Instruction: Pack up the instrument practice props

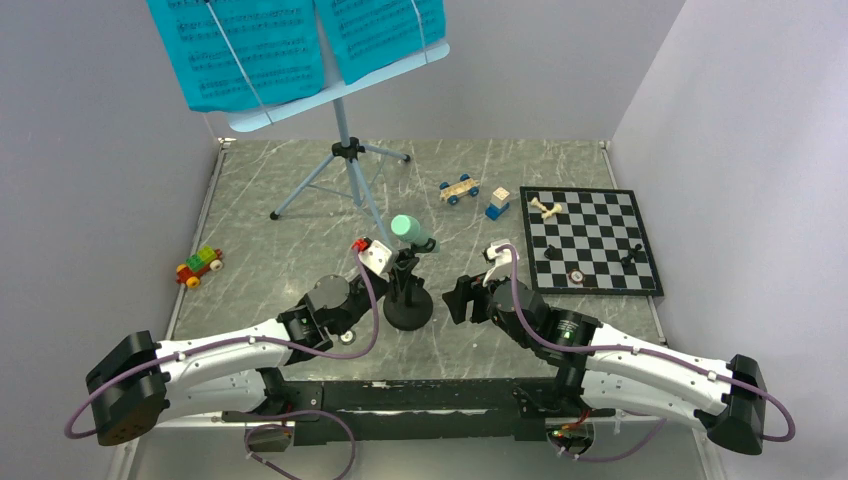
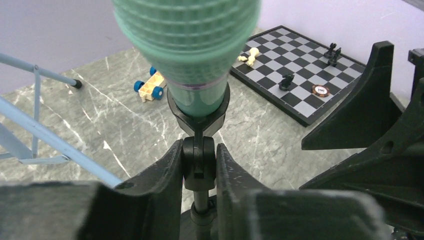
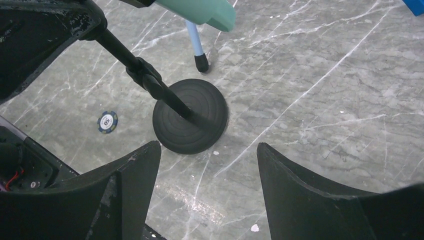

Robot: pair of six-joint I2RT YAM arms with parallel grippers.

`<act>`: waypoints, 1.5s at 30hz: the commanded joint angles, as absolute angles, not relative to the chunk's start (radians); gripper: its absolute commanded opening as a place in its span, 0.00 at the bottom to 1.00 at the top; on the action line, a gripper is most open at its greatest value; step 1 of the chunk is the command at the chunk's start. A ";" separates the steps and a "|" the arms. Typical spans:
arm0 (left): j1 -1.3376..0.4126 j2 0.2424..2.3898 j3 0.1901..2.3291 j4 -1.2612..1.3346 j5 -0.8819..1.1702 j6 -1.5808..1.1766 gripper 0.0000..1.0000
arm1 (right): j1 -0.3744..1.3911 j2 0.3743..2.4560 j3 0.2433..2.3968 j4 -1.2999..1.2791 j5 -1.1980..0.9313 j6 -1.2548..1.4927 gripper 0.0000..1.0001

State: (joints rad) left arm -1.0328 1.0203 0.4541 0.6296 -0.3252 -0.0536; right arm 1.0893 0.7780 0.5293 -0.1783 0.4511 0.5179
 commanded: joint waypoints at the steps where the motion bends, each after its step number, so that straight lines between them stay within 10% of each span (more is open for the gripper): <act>1: -1.022 1.046 0.466 0.643 -0.304 -0.056 0.10 | 1.086 0.763 0.529 -0.131 0.435 0.504 0.75; 16: -1.022 1.083 0.257 0.730 -0.314 -0.139 0.00 | 1.090 0.740 0.546 0.130 0.423 0.134 0.73; 23: -1.022 1.084 0.258 0.714 -0.286 -0.135 0.00 | 1.105 0.792 0.493 0.389 0.336 -0.130 0.96; 45: -1.023 1.145 0.284 0.626 -0.181 -0.173 0.00 | 1.084 1.051 0.577 0.612 0.282 -0.375 0.86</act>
State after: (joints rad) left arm -1.0176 1.1046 0.3069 0.8211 -0.2470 -0.1192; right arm 1.0935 1.0355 0.5236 0.5045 0.2855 -0.3519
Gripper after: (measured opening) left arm 0.284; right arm 0.873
